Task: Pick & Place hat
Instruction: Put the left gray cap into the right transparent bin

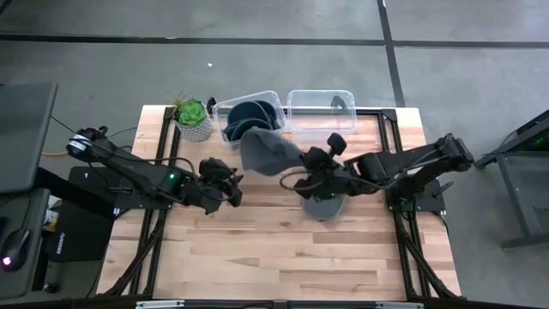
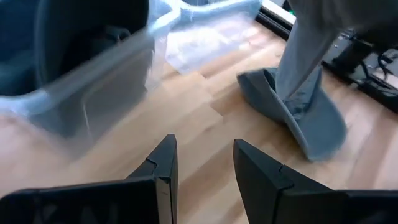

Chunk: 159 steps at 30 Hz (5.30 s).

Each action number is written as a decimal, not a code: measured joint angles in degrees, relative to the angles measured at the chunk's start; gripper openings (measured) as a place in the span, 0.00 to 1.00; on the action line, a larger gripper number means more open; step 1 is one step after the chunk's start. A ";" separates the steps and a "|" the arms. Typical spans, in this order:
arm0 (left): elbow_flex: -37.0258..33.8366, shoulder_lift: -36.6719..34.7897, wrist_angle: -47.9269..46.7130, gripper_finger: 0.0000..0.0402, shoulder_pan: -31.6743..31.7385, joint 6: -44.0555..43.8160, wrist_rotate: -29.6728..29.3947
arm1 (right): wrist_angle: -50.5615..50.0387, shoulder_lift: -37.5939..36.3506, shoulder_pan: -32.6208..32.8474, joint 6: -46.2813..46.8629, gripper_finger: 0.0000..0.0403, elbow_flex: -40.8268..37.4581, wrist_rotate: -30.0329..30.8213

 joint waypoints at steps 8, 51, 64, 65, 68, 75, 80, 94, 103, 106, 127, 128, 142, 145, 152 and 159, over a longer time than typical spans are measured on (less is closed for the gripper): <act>0.00 4.96 8.18 0.35 0.00 9.45 -1.01 | 8.84 -0.77 -3.58 -3.87 0.02 0.02 -4.93; 1.50 13.47 63.82 0.62 10.41 28.76 5.03 | 15.49 -8.06 -9.05 -8.15 0.02 0.02 -20.08; 1.84 13.41 63.49 0.04 10.47 29.31 1.81 | 15.34 -8.10 -9.01 -8.96 0.02 0.07 -22.34; 1.84 13.41 63.41 0.03 10.47 29.27 1.71 | 15.30 -8.08 -9.01 -8.98 0.02 0.07 -22.46; 1.84 13.44 63.29 0.01 10.47 29.23 1.05 | 14.80 -8.07 -9.01 -8.98 0.02 0.09 -22.72; 1.84 13.44 63.09 0.00 10.47 29.22 1.06 | 13.46 -8.95 -8.91 -10.03 0.08 0.09 -22.20; 1.95 13.41 63.78 0.00 10.48 29.00 0.94 | 12.91 -9.57 -8.86 -11.81 0.09 -0.04 -22.19; 1.99 13.20 62.45 0.00 10.60 28.62 -1.78 | 3.60 -13.12 -9.69 -13.08 0.13 -0.09 -15.22; 3.58 12.52 53.45 0.00 10.59 27.74 4.26 | -2.72 -18.44 -11.61 -21.31 0.19 -0.07 -21.45; 6.90 12.52 43.17 0.00 10.56 25.99 8.46 | -2.71 -19.64 -12.31 -25.57 0.20 -0.07 -24.27; 20.57 12.56 3.99 0.00 10.49 23.60 34.95 | 4.32 -16.85 -19.46 -41.39 0.46 0.00 -57.35; 20.57 12.57 3.83 0.00 10.49 23.63 36.03 | 4.63 -15.93 -19.46 -42.17 0.47 0.00 -57.90; 20.37 15.40 -4.13 0.00 10.49 23.00 44.55 | 0.13 -2.40 -19.57 -49.18 0.47 9.05 -60.94; 20.74 15.90 -2.90 0.00 10.49 23.10 44.67 | -1.73 0.57 -19.67 -51.53 0.47 10.42 -62.15; 20.73 17.79 -2.74 0.00 10.49 24.22 46.46 | -2.46 6.70 -19.67 -55.43 0.47 13.73 -62.29; 20.61 18.58 -3.17 0.00 10.49 24.78 47.82 | -2.60 9.75 -19.67 -58.05 0.47 13.94 -63.86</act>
